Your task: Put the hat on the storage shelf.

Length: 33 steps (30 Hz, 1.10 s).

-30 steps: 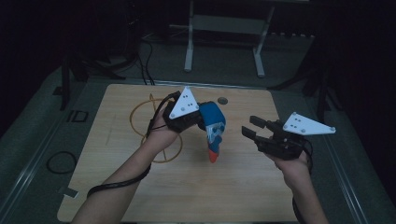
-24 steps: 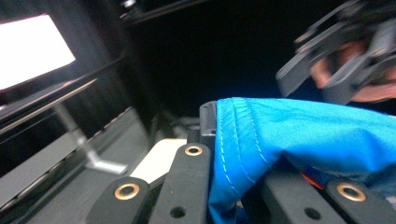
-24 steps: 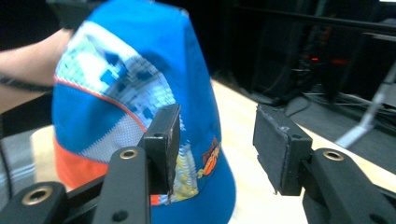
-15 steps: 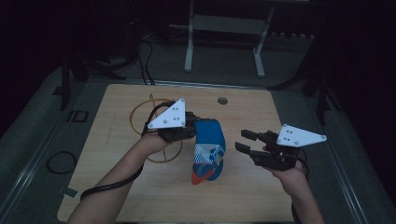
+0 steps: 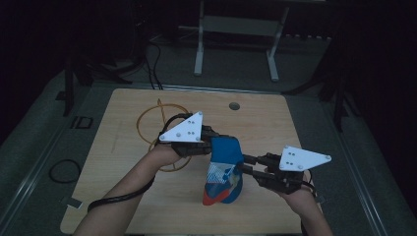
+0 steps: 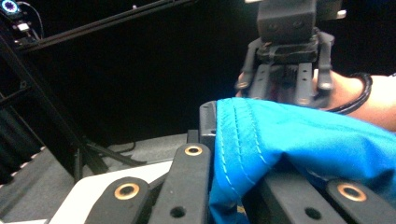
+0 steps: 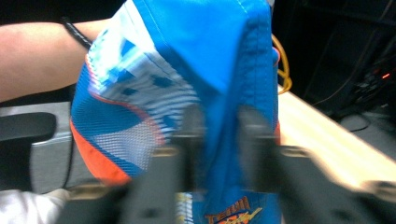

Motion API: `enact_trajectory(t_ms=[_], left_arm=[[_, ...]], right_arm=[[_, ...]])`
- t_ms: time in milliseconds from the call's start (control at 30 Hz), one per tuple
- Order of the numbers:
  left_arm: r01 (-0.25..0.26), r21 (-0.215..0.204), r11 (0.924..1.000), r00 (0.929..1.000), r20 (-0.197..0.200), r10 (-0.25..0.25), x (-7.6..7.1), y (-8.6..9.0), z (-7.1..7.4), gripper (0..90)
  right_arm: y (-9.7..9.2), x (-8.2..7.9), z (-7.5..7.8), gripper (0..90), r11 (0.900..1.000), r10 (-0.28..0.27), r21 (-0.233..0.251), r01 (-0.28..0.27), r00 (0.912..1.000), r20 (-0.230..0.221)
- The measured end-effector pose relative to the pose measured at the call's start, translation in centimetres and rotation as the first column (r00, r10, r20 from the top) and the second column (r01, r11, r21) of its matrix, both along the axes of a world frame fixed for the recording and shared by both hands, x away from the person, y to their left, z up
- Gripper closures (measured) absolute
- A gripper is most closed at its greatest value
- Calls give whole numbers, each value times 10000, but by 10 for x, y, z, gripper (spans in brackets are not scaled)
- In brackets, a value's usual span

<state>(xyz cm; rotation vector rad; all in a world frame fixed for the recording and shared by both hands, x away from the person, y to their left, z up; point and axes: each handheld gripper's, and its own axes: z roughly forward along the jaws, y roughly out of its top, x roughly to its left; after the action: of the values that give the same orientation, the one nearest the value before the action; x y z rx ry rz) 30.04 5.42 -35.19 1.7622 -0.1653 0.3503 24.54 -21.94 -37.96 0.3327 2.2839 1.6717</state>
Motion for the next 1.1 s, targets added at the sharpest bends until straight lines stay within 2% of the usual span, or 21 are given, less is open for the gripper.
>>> enact_trajectory(t_ms=[33,200,267,400,533,600,667,733,800,933,1033,1100], left_arm=[[-6,48,10000,10000,-26,6,0,0,-1,900],[-279,98,9996,9994,-214,281,4,6,-2,900],[-421,196,9989,9988,-241,426,6,9,-4,900],[-406,433,9982,9988,-238,417,5,10,-6,900],[-464,685,9966,9987,-184,478,2,10,-5,892],[-627,823,9946,9977,-197,646,2,10,-4,841],[-664,943,9933,9967,-401,704,2,12,-3,800],[-798,1142,9903,9954,-441,853,0,14,-3,783],[-1009,1291,9865,9939,-312,1057,-2,16,-3,755],[-1265,1203,9846,9913,-215,1300,-10,25,-3,712],[-1273,1253,9839,9911,-226,1311,-15,31,-3,676],[-1249,1265,9841,9905,-418,1311,-16,36,-3,642]], right_arm=[[0,-1,0,896,9999,-120,-47,120,9998,153],[-4,3,2,900,9980,-637,18,638,9979,-70],[-7,4,4,900,9966,-824,58,824,9966,-24],[-13,6,9,900,9956,-875,323,878,9961,-101],[-17,5,19,900,9929,-1080,516,1074,9941,86],[-19,6,23,900,9916,-1151,609,1143,9933,97],[-21,6,27,900,9897,-1255,713,1244,9920,109],[-22,8,30,900,9883,-1328,774,1315,9911,123],[-23,9,33,900,9869,-1364,884,1349,9906,104],[-27,11,39,900,9831,-1510,1067,1485,9884,156],[-26,10,42,900,9823,-1595,1037,1562,9869,245],[-25,11,43,900,9827,-1589,1008,1554,9869,279]])
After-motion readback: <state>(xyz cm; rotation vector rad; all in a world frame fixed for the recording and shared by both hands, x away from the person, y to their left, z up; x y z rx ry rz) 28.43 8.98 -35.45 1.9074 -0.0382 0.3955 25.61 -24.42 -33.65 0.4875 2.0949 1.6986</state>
